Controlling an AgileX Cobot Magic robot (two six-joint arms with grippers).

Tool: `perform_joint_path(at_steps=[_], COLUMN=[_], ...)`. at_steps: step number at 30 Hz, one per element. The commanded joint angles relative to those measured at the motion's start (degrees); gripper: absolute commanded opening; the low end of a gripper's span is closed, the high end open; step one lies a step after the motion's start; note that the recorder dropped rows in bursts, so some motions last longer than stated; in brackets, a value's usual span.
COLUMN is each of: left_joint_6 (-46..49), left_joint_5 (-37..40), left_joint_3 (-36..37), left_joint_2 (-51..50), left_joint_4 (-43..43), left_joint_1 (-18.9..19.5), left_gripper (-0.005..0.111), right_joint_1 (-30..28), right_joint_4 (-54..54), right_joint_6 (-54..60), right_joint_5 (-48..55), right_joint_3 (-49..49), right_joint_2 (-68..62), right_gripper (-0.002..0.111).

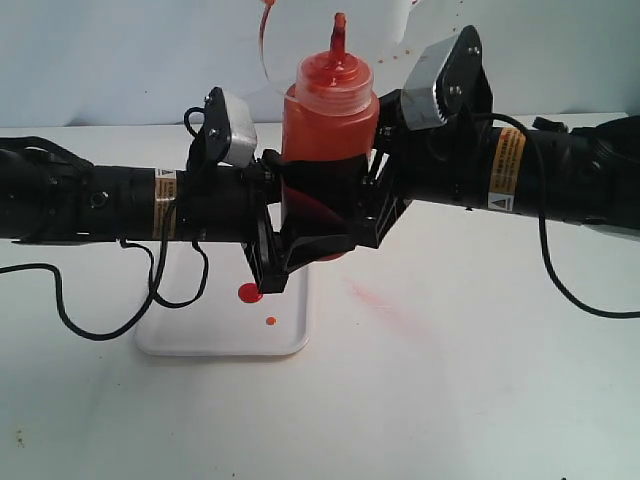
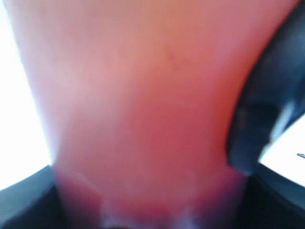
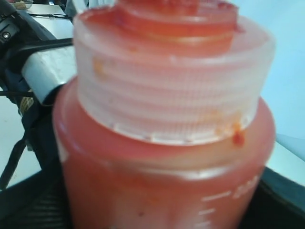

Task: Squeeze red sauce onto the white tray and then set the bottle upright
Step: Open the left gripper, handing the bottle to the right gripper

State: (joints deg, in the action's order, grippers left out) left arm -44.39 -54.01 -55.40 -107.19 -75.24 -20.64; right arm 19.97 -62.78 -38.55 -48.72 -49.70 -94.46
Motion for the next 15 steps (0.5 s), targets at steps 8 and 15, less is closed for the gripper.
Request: perform_joint_path(at_steps=[8,15], left_joint_6=[-0.4,0.0], left_joint_5=[1.2,0.4], left_joint_3=[-0.2,-0.2], left_joint_2=[-1.6,-5.3], left_joint_4=[4.2,11.7], left_joint_1=[-0.3,-0.3], left_gripper=[0.02,0.061], right_joint_1=[-0.5,-0.5], right_joint_4=[5.7,6.0], right_joint_6=[0.8,0.8], right_joint_5=[5.8,6.5], right_joint_3=[-0.4,-0.4], right_joint_2=[0.0,0.0], right_gripper=[0.0,0.0])
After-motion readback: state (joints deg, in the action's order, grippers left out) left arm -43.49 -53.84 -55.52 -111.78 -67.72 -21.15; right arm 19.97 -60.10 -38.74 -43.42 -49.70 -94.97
